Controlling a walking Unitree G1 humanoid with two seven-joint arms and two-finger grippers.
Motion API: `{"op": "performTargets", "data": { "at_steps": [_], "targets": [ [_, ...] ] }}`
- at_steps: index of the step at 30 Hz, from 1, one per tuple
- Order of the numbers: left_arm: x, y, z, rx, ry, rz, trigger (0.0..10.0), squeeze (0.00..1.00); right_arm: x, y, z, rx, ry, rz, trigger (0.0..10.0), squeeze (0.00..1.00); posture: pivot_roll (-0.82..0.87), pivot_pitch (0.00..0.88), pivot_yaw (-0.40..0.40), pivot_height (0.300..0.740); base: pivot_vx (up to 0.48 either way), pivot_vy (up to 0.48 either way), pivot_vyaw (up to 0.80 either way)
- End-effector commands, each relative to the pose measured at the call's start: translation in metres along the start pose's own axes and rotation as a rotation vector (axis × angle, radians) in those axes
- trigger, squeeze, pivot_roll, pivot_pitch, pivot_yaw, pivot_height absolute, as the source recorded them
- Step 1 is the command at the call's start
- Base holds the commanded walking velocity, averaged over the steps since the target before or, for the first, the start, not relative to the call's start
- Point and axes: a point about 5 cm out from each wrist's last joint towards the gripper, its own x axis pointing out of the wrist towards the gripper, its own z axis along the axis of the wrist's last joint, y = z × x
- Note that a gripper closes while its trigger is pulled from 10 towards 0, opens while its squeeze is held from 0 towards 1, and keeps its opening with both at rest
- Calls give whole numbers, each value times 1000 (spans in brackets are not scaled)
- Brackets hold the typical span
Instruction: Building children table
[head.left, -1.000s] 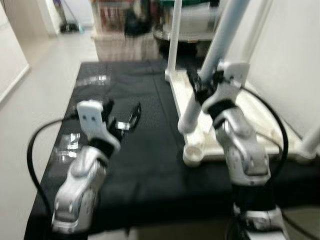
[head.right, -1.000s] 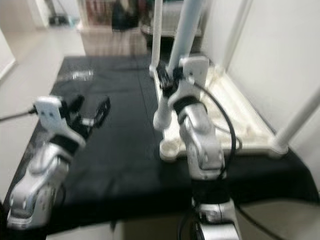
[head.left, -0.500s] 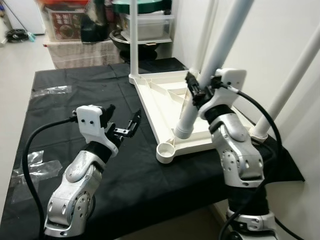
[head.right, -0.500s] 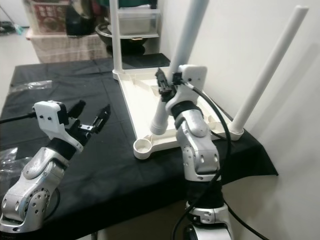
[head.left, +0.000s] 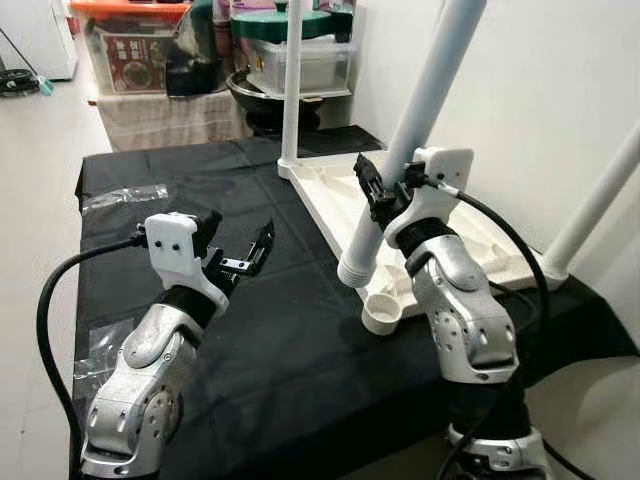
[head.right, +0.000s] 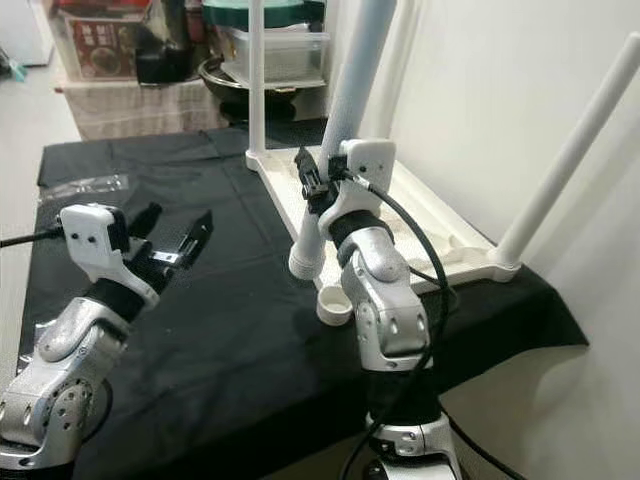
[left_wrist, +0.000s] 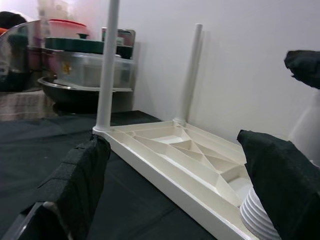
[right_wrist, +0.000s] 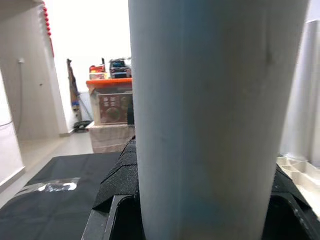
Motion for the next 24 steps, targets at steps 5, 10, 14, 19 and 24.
{"op": "performTargets", "data": {
  "at_steps": [5,10,14,19,24],
  "targets": [
    [-1,-1,-3,25,17,-11,10000,0,-1,-1,1,-14,-10,-1,10000,0,56,0,-65,740,317,-204,0],
    [-2,-2,-4,20,19,-14,10000,0,-1,-1,1,-16,-11,-3,10000,0,56,0,-66,740,303,-367,0],
    [-2,-2,-3,19,15,-14,10000,0,-1,-1,0,-18,-8,-5,10000,0,55,0,-67,740,338,-338,0],
    [-2,0,-3,-5,8,6,10000,0,-1,-3,0,-19,-3,-11,10000,0,52,0,-67,740,128,-142,0],
    [-2,1,-4,2,19,12,10000,0,-1,-4,-1,-26,2,-16,10000,0,50,0,-66,740,0,0,0]
  ]
}}
